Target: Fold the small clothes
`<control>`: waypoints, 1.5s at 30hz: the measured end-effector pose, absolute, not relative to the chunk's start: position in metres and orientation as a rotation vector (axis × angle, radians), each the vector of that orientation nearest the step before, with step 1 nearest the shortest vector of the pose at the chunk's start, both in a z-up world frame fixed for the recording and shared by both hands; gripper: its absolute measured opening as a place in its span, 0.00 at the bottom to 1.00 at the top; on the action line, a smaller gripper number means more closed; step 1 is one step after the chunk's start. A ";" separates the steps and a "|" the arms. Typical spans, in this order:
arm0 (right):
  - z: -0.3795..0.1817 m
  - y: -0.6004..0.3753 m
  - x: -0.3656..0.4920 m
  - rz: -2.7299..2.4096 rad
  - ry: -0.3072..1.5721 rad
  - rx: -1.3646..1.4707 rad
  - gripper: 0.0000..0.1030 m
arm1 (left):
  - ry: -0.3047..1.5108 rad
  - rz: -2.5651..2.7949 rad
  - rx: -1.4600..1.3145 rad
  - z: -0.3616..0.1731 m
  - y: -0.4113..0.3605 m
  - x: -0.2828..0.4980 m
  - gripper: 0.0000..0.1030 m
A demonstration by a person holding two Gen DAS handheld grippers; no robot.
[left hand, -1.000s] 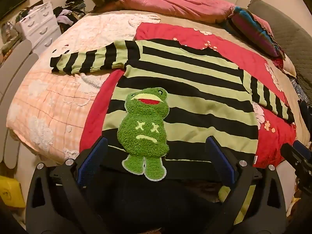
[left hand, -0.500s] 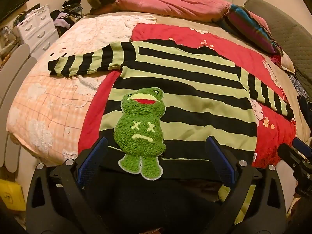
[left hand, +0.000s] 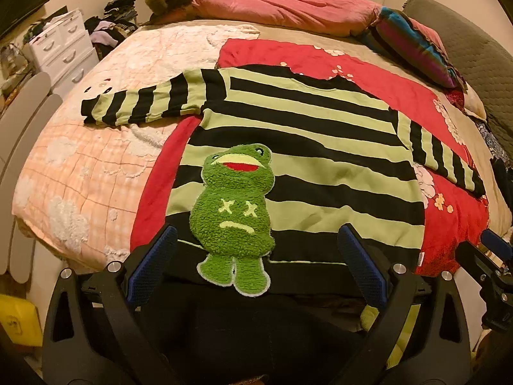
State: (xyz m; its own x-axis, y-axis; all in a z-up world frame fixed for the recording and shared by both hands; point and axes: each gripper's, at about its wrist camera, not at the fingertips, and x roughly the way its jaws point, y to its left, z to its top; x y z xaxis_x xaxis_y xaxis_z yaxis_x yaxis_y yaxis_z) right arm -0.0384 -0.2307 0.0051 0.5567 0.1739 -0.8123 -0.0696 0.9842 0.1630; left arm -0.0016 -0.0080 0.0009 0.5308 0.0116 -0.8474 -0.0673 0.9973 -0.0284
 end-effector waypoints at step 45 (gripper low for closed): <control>0.002 -0.232 -0.037 0.141 0.982 0.124 0.96 | 1.006 0.037 -0.052 0.000 -0.007 -0.002 0.91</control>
